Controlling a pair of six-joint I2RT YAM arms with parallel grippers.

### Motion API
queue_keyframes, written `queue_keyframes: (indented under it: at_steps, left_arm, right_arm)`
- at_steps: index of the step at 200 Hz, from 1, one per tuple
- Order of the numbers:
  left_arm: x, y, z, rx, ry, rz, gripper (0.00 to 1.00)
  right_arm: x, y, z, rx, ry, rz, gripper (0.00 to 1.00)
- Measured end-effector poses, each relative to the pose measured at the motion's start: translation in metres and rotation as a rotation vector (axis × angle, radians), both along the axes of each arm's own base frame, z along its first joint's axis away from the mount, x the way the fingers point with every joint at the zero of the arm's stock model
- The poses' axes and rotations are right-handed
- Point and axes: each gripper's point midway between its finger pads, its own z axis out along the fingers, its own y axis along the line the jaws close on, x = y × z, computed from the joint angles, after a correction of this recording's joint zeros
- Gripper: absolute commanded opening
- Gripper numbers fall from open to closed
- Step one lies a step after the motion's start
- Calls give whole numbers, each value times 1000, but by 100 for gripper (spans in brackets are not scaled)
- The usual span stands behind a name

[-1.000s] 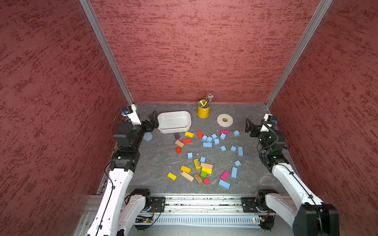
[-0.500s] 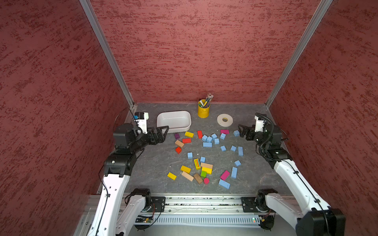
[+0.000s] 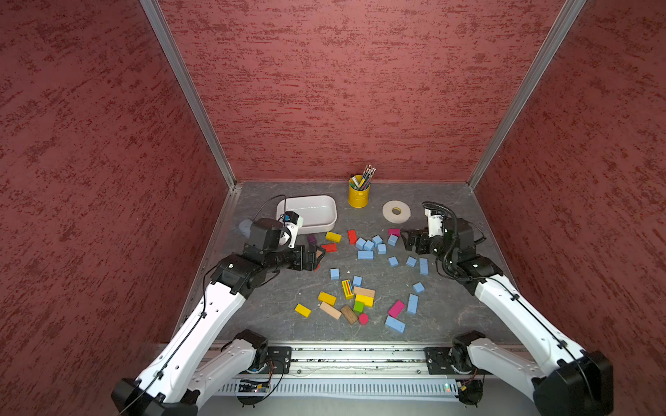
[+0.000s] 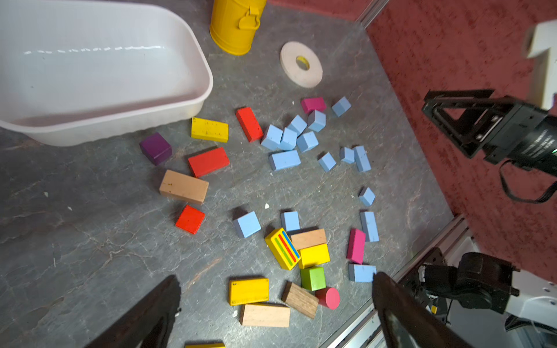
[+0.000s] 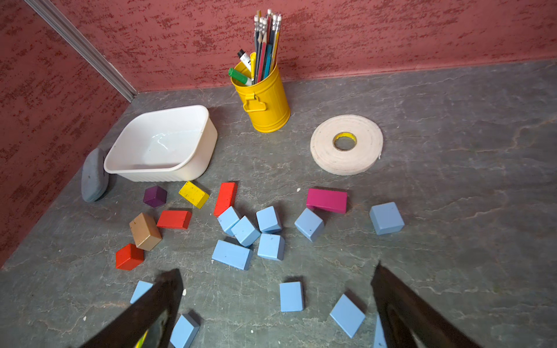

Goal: Pick out the blue building blocks
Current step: Pick up the building block from the center of the board.

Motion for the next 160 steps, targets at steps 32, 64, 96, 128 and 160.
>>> queue_keyframes:
  at_steps: [32,64,96,128,160]
  left_arm:
    - [-4,-12,-12,12,60,26,100]
    - [-9,-31,-33,26,122,42,99]
    - [-13,-38,-63,79,196,87,99]
    - [-14,-43,-78,117,231,132,99]
    - [-23,-56,-87,160,275,151,100]
  right_arm:
    - [-3,11,-7,-7,23,24,99]
    - [-4,16,-8,-3,25,37,99]
    - [-4,19,-12,-7,37,42,99]
    - [-4,21,-14,-9,40,49,99]
    - [-3,20,-14,-12,37,47,99]
